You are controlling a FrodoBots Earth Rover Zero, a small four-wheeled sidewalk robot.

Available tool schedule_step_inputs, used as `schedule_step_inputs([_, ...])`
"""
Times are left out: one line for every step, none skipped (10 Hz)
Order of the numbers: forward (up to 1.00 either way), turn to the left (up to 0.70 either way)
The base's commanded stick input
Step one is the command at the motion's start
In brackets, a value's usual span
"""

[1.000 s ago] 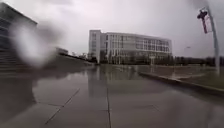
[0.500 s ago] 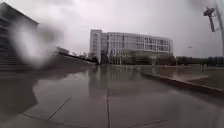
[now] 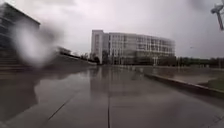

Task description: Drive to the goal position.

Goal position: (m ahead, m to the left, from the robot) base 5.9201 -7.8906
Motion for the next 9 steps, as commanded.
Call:
schedule_step_inputs([0.7, 0.0])
schedule_step_inputs([0.7, 0.0])
schedule_step_inputs([0.7, 0.0])
schedule_step_inputs([0.7, 0.0])
schedule_step_inputs([0.7, 0.0])
schedule_step_inputs([0.7, 0.0])
schedule_step_inputs([0.7, 0.0])
schedule_step_inputs([0.7, 0.0])
schedule_step_inputs([0.7, 0.0])
